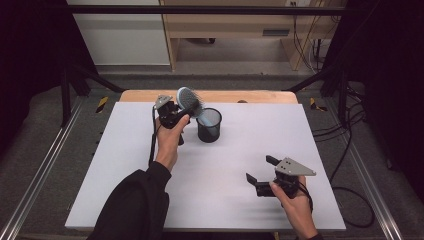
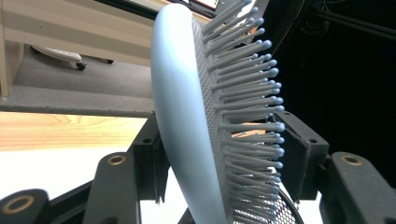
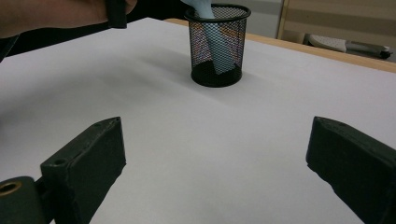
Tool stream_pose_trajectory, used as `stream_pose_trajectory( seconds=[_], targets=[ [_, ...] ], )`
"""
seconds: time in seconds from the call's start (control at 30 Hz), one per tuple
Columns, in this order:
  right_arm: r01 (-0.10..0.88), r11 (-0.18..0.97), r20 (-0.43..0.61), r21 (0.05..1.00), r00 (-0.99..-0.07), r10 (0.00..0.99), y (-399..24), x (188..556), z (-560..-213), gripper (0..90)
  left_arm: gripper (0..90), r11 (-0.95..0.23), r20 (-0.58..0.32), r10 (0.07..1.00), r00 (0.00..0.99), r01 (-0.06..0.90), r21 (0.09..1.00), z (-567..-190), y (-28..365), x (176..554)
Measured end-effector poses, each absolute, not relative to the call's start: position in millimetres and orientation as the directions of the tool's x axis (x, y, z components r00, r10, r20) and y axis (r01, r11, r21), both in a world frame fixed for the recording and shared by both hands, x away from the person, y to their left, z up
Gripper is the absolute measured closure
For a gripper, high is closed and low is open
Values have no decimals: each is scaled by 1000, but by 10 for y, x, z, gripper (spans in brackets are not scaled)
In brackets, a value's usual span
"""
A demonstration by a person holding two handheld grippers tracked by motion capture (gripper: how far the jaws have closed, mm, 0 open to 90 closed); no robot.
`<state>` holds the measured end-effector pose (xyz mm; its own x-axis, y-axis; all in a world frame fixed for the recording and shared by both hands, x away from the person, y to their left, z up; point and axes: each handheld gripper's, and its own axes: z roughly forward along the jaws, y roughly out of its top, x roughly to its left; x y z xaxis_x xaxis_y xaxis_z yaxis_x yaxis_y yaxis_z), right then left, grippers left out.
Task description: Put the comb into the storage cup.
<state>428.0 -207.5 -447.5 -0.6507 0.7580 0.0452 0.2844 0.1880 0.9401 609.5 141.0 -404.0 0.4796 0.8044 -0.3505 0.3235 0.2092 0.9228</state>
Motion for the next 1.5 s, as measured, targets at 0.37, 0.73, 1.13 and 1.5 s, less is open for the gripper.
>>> stream_pose_trajectory(
  seconds=[0.37, 0.73, 1.13, 1.5],
  targets=[
    [287, 190, 46, 939, -651, 757, -2069, 4282, -4480, 44, 355, 179, -323, 809, 491, 318, 931, -4049, 1411, 6104],
    [286, 189, 46, 939, -652, 757, -2068, 4281, -4479, 45, 264, 155, -300, 815, 495, 313, 937, -4053, 1368, 6095],
    [286, 189, 46, 939, -652, 756, -2066, 4283, -4481, 47, 104, 164, -312, 811, 495, 318, 934, -4051, 1354, 6094],
    [286, 191, 46, 939, -656, 753, -2058, 4280, -4482, 46, 23, 163, -317, 817, 483, 333, 929, -4046, 1342, 6085]
  ],
)
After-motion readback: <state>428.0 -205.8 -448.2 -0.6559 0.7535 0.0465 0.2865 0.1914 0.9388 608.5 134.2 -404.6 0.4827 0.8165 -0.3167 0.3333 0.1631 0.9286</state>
